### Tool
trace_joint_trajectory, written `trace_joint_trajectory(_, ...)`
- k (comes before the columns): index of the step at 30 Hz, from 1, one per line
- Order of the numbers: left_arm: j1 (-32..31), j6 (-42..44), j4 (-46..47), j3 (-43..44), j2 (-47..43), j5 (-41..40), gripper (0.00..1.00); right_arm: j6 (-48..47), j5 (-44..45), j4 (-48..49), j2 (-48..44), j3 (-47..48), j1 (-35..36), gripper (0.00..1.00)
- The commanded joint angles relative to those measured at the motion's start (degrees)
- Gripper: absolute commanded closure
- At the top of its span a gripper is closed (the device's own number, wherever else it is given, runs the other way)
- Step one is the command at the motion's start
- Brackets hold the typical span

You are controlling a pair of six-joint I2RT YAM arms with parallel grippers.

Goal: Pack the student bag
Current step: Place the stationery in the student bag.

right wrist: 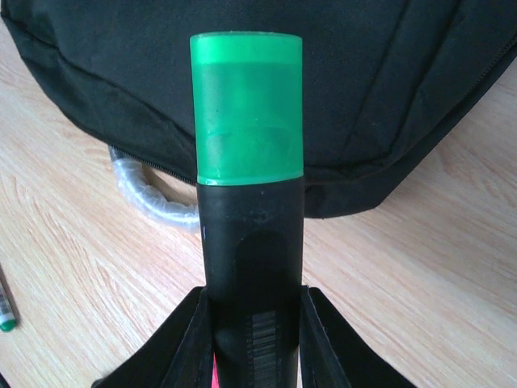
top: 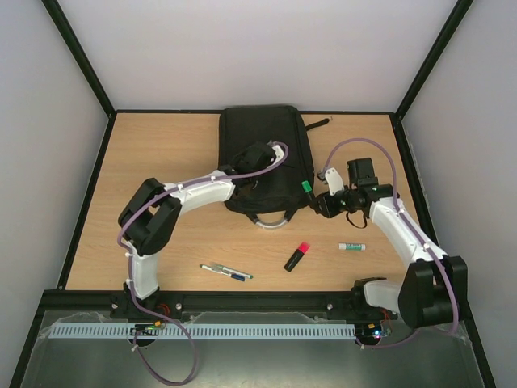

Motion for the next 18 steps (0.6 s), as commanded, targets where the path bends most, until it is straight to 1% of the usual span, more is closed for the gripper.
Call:
trace_joint_trajectory(1,2.3,-0.1,1.8,6.3,3.5,1.1,0.58,2.2,-1.2,-4.5,3.8,6.3,-0.1,0.87)
trace_joint_trajectory(2,2.3,0.1,2.0,6.7,4.1,0.8,0.51,2.7,-1.5,-5.1,4.3,7.5,-0.1,0.87)
trace_joint_trajectory(3,2.3,0.0,2.0,6.8,4.6,0.7,0.48,3.3,-1.8,-5.6,4.8,8.6,-0.1,0.86)
trace_joint_trajectory(4,2.3,-0.3,1.7,6.8,4.8,0.9,0.49,3.8,-2.1,-6.1,5.3,9.9,-0.1,0.86)
trace_joint_trajectory(7,2.3,-1.9,1.0,6.3,4.1,2.0,0.64,5.2,-3.4,-7.8,8.3,13.2,-0.2,0.86)
trace_joint_trajectory(13,2.2,-7.9,-1.4,5.7,-0.6,6.6,0.86,5.6,-5.1,-12.9,15.7,20.2,1.4,0.88)
trace_joint_trajectory(14,2.1,-9.1,-2.0,5.8,-1.0,6.4,0.88,5.7,-5.4,-13.5,16.5,21.6,1.7,0.88)
trace_joint_trajectory(18,2.0,-14.3,-2.4,6.0,-2.7,7.7,0.94,5.8,-6.4,-16.2,21.1,26.3,3.0,0.89)
